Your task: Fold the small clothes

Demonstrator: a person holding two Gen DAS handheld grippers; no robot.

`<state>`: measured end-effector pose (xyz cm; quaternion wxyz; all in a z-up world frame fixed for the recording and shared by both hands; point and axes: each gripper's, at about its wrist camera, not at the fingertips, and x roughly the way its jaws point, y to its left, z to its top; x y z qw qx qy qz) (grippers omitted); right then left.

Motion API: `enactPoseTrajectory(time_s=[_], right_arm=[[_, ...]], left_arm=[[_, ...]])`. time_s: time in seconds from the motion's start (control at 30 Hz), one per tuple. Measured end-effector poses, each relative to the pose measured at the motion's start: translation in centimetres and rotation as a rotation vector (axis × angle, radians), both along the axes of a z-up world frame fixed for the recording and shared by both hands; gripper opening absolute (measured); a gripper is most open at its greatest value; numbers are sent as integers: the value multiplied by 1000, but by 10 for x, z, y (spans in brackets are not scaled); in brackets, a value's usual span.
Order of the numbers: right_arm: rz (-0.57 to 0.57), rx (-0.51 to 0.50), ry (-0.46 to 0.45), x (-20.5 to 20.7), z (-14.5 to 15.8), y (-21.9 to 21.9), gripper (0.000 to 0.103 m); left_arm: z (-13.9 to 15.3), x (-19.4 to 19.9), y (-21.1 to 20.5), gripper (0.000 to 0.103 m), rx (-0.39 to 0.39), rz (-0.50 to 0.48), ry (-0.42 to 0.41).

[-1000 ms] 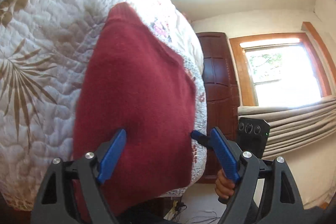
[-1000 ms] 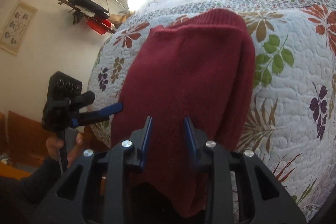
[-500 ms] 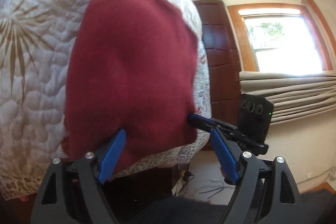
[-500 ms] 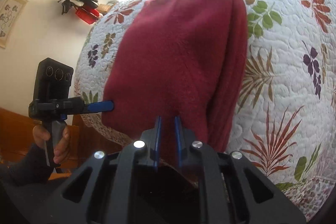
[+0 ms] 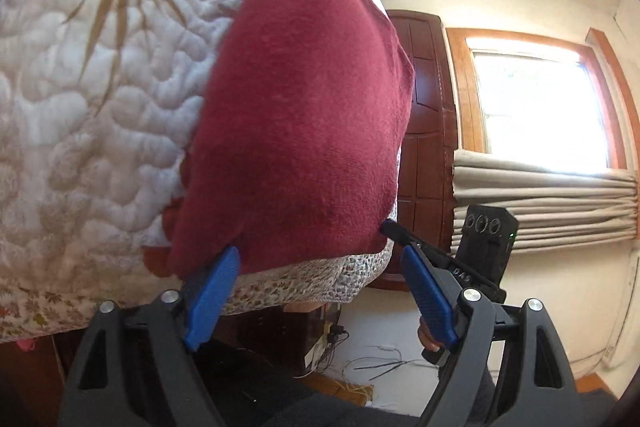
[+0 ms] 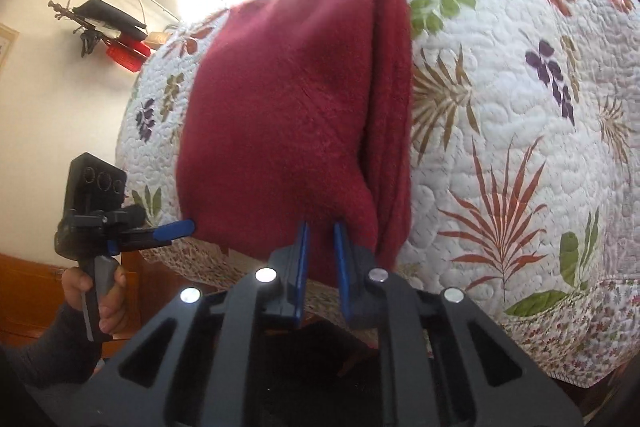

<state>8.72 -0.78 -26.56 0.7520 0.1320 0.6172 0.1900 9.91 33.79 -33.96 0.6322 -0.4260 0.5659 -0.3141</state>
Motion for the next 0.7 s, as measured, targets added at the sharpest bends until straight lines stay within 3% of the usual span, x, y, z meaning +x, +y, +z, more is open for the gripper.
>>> enactPoseTrajectory(time_s=[0.07, 0.13, 0.2, 0.23, 0.27, 0.37, 0.43, 0.5, 0.7], right_arm=[[-15, -4, 9, -4, -5, -3, 8], [-3, -6, -25, -10, 7, -3, 12], [14, -62, -88, -22, 30, 0, 37], [20, -98, -135, -30, 44, 2, 60], [26, -129, -189, -41, 58, 5, 74], [28, -199, -309, -74, 94, 14, 91], [15, -218, -336, -94, 109, 16, 94], [-4, -249, -348, -111, 119, 19, 95], [-68, -269, -487, -165, 178, 22, 95]], left_arm=[[1, -8, -2, 85, 21, 38, 8], [16, -19, -7, 96, 78, 74, -4], [44, -37, -15, 97, 188, 116, -52], [61, -47, -22, 98, 244, 130, -94], [79, -60, -27, 99, 319, 141, -139], [130, -100, -45, 99, 564, 165, -277], [155, -125, -54, 99, 670, 181, -357], [175, -142, -55, 99, 745, 172, -386], [237, -192, -59, 99, 745, 183, -418]])
